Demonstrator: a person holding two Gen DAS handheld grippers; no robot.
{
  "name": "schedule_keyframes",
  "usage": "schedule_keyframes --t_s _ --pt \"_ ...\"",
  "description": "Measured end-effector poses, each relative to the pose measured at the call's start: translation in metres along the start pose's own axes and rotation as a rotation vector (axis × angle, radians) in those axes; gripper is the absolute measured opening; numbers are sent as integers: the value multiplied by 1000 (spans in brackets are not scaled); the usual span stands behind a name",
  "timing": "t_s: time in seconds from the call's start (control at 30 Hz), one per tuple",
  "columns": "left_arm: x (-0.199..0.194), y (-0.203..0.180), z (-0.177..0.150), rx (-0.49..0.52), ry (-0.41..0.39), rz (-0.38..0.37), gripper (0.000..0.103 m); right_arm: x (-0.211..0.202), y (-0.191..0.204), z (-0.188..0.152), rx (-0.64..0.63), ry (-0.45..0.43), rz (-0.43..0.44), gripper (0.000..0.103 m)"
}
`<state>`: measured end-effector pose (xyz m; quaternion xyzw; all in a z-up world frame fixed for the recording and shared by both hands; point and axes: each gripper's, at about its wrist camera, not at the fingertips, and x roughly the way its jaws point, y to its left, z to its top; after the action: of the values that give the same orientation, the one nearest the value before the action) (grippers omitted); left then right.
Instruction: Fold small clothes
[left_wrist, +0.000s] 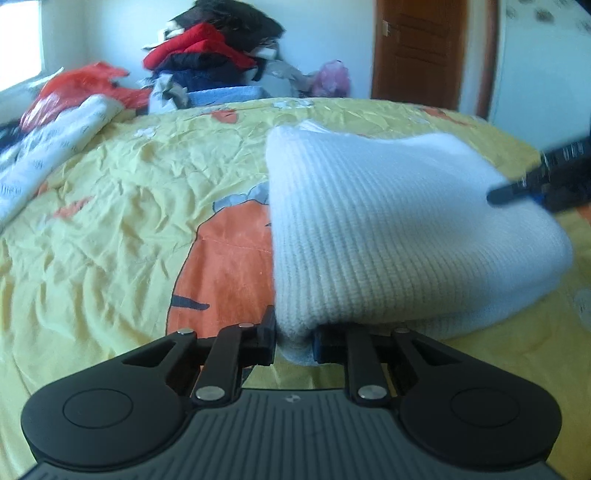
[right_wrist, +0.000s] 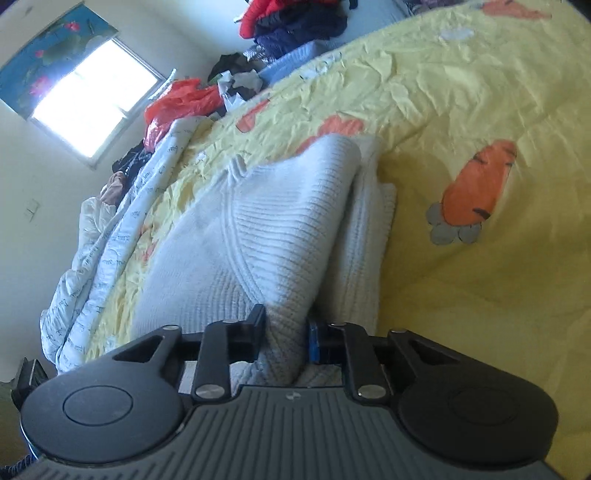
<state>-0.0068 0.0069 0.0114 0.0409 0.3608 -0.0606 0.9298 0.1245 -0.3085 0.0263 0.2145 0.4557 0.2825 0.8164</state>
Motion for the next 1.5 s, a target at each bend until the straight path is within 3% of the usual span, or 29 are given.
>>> schedule_keyframes --t_s 0.1,0.2,0.23,0.27,0.3,0.37,0.47,0.53,0.57,0.6,0.63,0.7,0.87,0.93,1.03,1.1,1.13,1.23,1.37,1.5 --pt "-28 4 3 49 48 -78 25 -28 5 6 24 -57 -21 45" --pt "-61 17 13 41 -16 -203 29 -67 12 15 21 -225 4 44" --pt "-67 18 20 31 -60 -209 32 -71 17 19 19 -259 9 48" --pt "-69 16 29 22 -106 -193 46 -70 22 23 16 -286 13 56" --pt "-66 13 39 13 -161 -163 68 -63 29 29 9 -297 19 64" --pt "-51 0 54 18 -249 -80 79 -38 41 38 -23 -284 24 65" --pt "-10 -26 73 91 -250 -39 79 14 54 55 -44 -217 5 66" --pt "22 -41 77 149 -173 -34 79 45 56 63 -63 -177 -72 64" --pt "37 -46 75 166 -132 -38 78 62 52 67 -83 -150 -175 60" --pt "42 -44 71 162 -156 -32 78 76 44 67 -95 -120 -264 44" --pt "44 -42 70 150 -168 -40 78 81 36 65 -110 -136 -277 40" --pt "48 -31 70 89 -152 -76 79 80 21 64 -83 -162 -235 35" --pt "48 -29 71 88 -149 -82 79 81 43 64 -201 -143 -321 36" --pt "48 -29 70 84 -150 -83 79 67 53 61 -172 -197 -336 40" --pt "48 -30 69 84 -156 -81 79 47 73 44 -203 -278 -273 51" --pt "48 -31 69 84 -157 -81 79 48 73 32 -218 -239 -265 56" --pt "48 -30 69 86 -157 -83 79 58 66 27 -225 -190 -305 54" --pt "46 -32 68 93 -162 -80 79 57 47 20 -232 -220 -244 53" --pt "47 -31 68 89 -162 -78 79 55 66 29 -244 -185 -317 53" --pt "46 -32 66 88 -172 -74 79 44 76 11 -258 -213 -276 55"
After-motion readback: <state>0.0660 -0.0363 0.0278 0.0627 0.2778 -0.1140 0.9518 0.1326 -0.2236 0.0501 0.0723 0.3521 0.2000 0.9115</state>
